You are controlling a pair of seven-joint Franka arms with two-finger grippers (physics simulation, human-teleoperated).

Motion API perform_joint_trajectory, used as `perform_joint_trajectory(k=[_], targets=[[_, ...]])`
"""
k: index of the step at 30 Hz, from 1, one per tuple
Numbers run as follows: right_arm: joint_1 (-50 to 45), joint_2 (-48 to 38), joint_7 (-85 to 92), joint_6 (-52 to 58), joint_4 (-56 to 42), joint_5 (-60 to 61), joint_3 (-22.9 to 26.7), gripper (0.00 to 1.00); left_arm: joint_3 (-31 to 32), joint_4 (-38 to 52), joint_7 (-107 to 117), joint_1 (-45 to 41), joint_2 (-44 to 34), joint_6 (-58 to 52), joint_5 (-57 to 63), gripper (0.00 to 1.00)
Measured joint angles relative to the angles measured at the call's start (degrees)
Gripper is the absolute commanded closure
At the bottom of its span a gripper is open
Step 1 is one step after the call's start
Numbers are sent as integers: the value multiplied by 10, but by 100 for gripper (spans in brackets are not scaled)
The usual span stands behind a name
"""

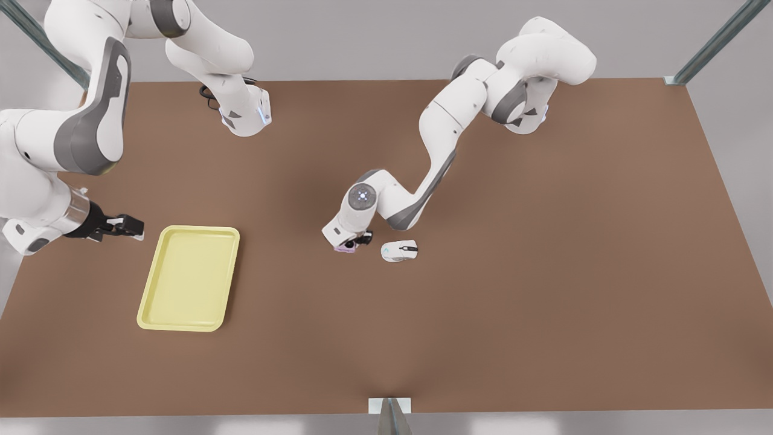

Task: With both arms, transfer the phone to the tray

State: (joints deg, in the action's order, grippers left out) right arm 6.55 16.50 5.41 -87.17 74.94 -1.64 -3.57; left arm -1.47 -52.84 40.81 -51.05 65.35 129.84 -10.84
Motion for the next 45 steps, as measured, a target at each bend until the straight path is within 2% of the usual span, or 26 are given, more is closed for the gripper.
perform_joint_trajectory(k=[2, 4, 5, 11, 13, 16, 19, 20, 21, 24, 26, 28, 33, 38, 45], targets=[[0, -3, 0, 0, 11, -1, 0, 0, 0, 18, 19, 0, 24, 33, 0, 22], [-1, -4, 0, -13, 23, 2, 0, 0, 1, 23, 35, -2, 36, 66, 0, 12], [1, -7, 0, -18, 28, 2, 0, 0, 1, 23, 42, -4, 38, 79, 0, 0], [-5, -26, 2, -41, 84, -1, 0, 0, -3, 18, 78, -6, 17, 108, 0, 0], [-12, -25, 2, -45, 86, -2, -1, 0, -2, 15, 74, 47, -30, 48, -5, 0], [-54, -22, -2, -52, 85, -1, -7, 0, -21, -13, 35, 202, -127, -106, -12, 0], [-125, -3, -15, -57, 82, 13, -7, 0, -165, -22, -40, 262, -189, -248, -12, 0], [-145, 4, -23, -59, 81, 17, -8, 0, -201, -25, -66, 267, -211, -286, -11, 0], [-169, 10, -34, -63, 82, 21, -9, 0, -212, -45, -91, 274, -250, -317, 0, 0], [-250, 37, -84, -87, 81, 30, -11, 0, -45, -145, -154, 388, -420, -380, 91, 0], [-266, 61, -125, -106, 82, 31, -30, 0, 55, -196, -189, 467, -493, -400, 128, 0], [-276, 80, -164, -135, 109, 30, -40, 0, 103, -239, -220, 504, -533, -408, 150, 0], [-284, 114, -245, -221, 174, 35, -44, 0, 119, -252, -284, 512, -530, -423, 173, 0], [-316, 170, -317, -287, 173, 41, -44, 0, 118, -235, -334, 513, -512, -428, 173, 0], [-309, 230, -402, -343, 158, 44, -41, 0, 115, -199, -385, 515, -499, -432, 161, 0]])
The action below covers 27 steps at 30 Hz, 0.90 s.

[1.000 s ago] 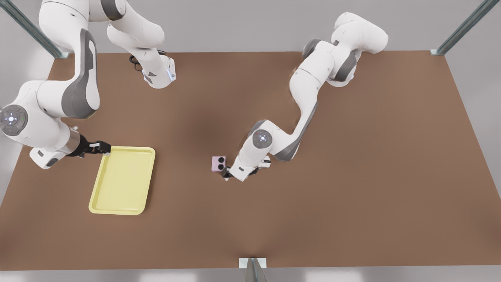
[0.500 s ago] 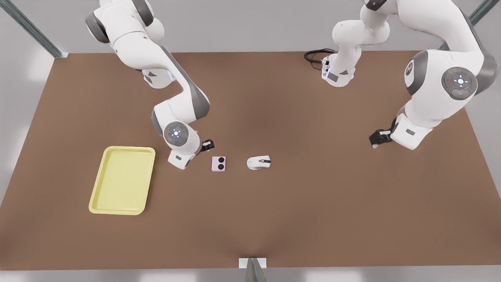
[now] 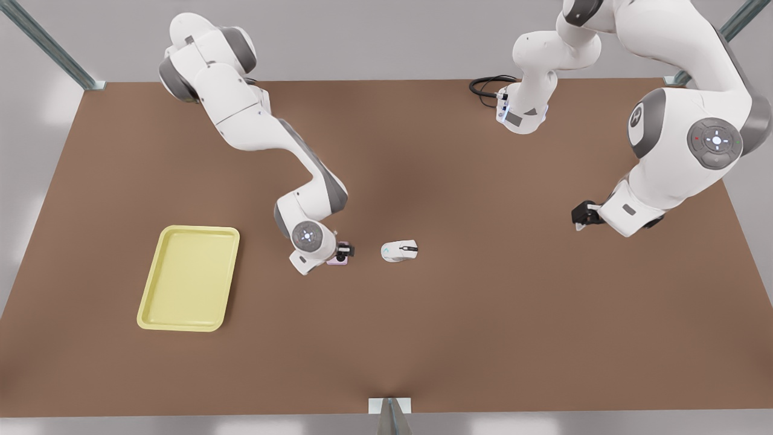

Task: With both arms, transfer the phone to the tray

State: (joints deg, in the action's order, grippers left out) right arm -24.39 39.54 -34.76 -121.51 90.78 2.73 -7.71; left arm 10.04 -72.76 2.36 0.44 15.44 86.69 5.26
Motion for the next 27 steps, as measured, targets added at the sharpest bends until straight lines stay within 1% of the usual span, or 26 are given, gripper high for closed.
perform_joint_trajectory(k=[15, 27], targets=[[-7, 41, -116, -60, 9, -1, 3, 0, 0, 0, -59, 0, 10, 0, -1, 0], [-16, 35, -138, -67, 26, -7, 2, 0, 0, 0, -80, 1, 11, 0, -1, 0]])
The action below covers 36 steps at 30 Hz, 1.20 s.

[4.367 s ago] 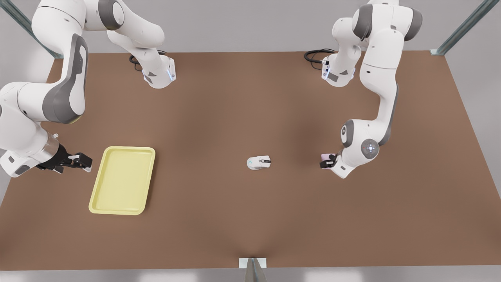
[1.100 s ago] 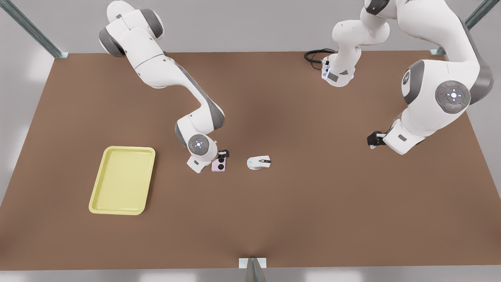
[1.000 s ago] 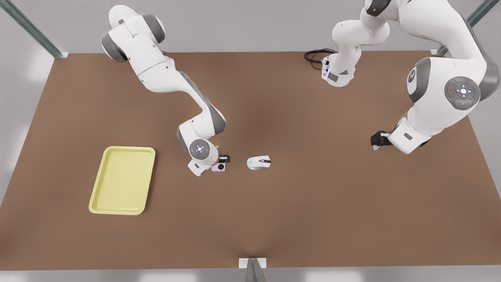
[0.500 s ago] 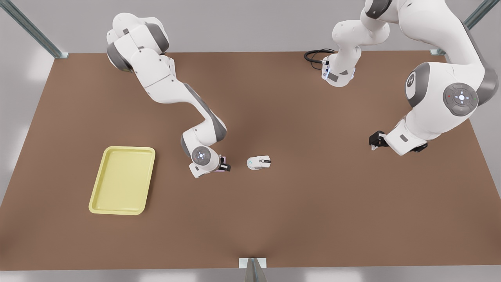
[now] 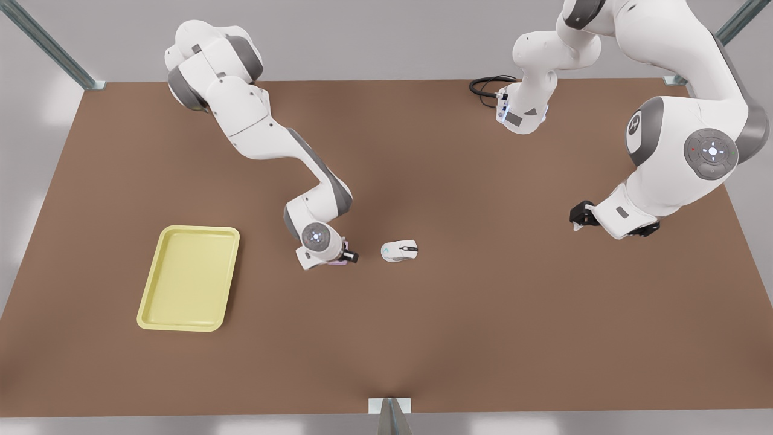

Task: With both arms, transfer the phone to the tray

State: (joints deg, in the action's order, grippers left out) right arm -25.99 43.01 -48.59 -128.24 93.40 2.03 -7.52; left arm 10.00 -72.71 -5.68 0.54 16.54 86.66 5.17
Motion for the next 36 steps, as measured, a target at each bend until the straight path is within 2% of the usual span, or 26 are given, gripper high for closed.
perform_joint_trajectory(k=[14, 20, 23, 26, 29, 36], targets=[[0, 3, 19, -4, 12, 0, 0, 0, 0, 0, -13, 2, 4, 0, 0, 0], [2, 3, 26, -5, 11, 2, 0, 16, 0, 0, -13, 2, 5, 1, 0, 0], [3, 4, 31, -6, 12, 2, 0, 16, 0, 0, -13, 2, 5, 1, 0, 0], [3, 5, 35, -7, 12, 1, 0, 10, 0, 0, -14, 2, 6, 1, 0, 0], [3, 7, 39, -7, 12, 1, 1, 20, 0, 0, -14, 2, 6, 0, 0, 0], [8, -2, 51, -5, 12, 5, 0, 29, 0, 0, -14, 2, 6, 0, 0, 0]])
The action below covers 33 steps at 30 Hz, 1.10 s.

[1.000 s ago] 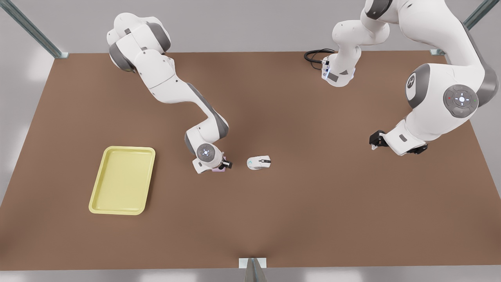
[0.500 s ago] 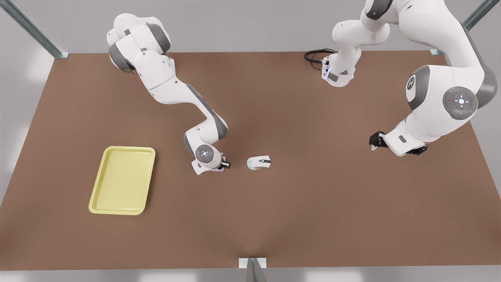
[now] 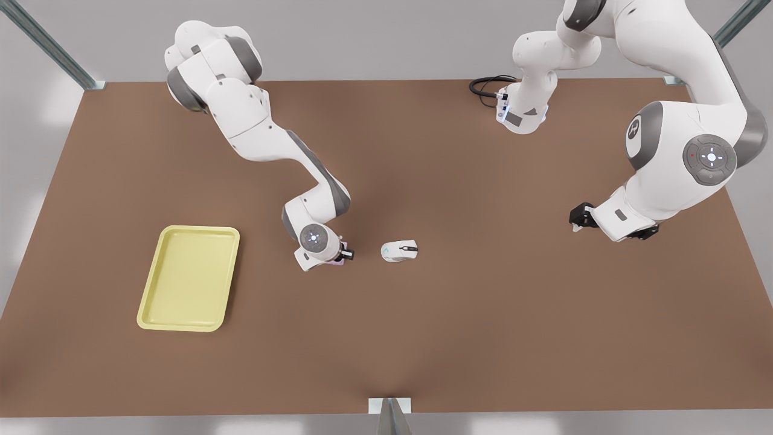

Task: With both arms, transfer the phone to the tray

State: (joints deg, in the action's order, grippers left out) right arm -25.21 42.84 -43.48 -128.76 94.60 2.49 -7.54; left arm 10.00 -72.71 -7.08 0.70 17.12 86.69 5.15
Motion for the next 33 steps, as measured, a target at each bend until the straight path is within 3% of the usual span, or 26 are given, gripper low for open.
perform_joint_trajectory(k=[5, 8, 11, 14, 15, 16, 21, 24, 29, 33], targets=[[66, -113, 24, 27, 85, 0, 15, 29, 0, 1, 0, -1, -2, 0, -1, 0], [85, -171, 66, 44, 156, 0, 97, 29, 1, 1, 0, -1, -2, -1, -2, 0], [96, -183, 138, 54, 189, 0, 219, 29, 1, 1, 0, -1, -1, 0, -2, 0], [145, -163, 222, 52, 192, 2, 270, 27, 1, 1, 0, 0, 0, 1, -2, 0], [155, -152, 251, 46, 191, 2, 276, 21, 0, 1, 0, 0, 0, 1, -2, 0], [158, -145, 277, 42, 191, 2, 279, 0, 0, 1, 0, 0, 1, 2, -2, 0], [157, -138, 389, 30, 186, 2, 283, 0, -3, 1, 0, 1, 1, 3, -1, 0], [156, -180, 443, 64, 118, -1, 281, 0, -5, 1, 0, 2, 4, 3, -1, 0], [164, -290, 501, 254, -106, -16, 249, 0, -5, 1, -2, 2, 4, 3, 3, 0], [197, -301, 516, 376, -146, -26, 200, 0, -11, 1, -3, 2, 4, 4, 3, 0]])
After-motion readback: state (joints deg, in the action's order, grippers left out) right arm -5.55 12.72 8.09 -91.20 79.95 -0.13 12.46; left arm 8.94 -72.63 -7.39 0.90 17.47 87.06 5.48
